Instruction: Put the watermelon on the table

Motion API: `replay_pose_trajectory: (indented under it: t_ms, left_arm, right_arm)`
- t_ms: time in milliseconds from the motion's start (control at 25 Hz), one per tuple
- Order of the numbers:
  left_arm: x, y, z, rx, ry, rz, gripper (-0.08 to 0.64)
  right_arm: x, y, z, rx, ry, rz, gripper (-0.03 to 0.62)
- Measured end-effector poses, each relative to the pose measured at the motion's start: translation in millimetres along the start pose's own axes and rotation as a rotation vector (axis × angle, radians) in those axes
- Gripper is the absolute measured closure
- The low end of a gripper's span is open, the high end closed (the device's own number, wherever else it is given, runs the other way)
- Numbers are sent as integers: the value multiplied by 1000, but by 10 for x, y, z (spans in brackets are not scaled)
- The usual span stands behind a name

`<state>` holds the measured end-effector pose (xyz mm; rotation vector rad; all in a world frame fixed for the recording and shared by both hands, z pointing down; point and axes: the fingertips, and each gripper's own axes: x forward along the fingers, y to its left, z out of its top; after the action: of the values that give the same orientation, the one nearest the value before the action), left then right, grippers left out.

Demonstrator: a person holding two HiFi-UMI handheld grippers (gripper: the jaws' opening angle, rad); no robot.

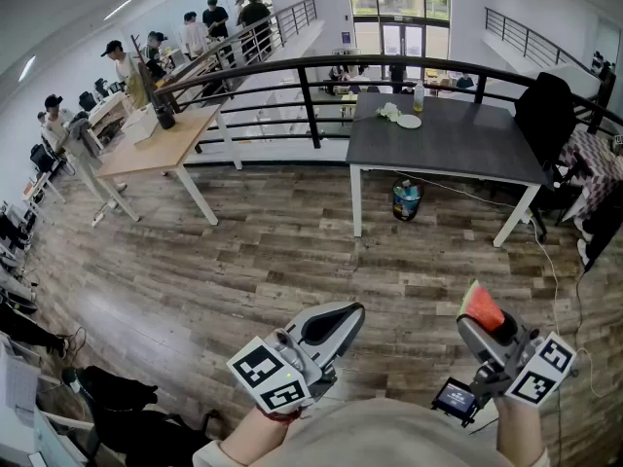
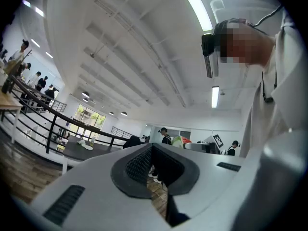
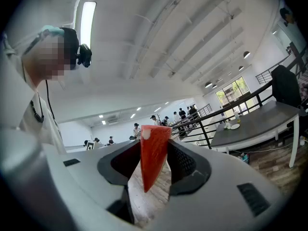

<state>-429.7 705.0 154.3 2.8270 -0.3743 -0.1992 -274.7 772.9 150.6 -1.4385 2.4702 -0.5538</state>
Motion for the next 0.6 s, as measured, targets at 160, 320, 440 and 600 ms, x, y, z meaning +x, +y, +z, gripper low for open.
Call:
replay_pose_trajectory:
  t_ms: [160, 320, 440, 600]
  left_arm:
    - [102, -141, -27, 8, 10, -45, 557]
    - [200, -233, -82, 6, 24, -67, 557]
    - [271, -279, -138, -1, 44, -79, 557]
    - [351, -379, -220, 14, 77, -103, 557]
  right_arm:
    - [-99, -64, 0, 1, -6, -20, 405]
    - [-195, -114, 46, -3, -20, -38, 405]
    - [-256, -178, 54, -8, -15, -63, 405]
    - [-376, -284, 83, 0, -32, -96, 403]
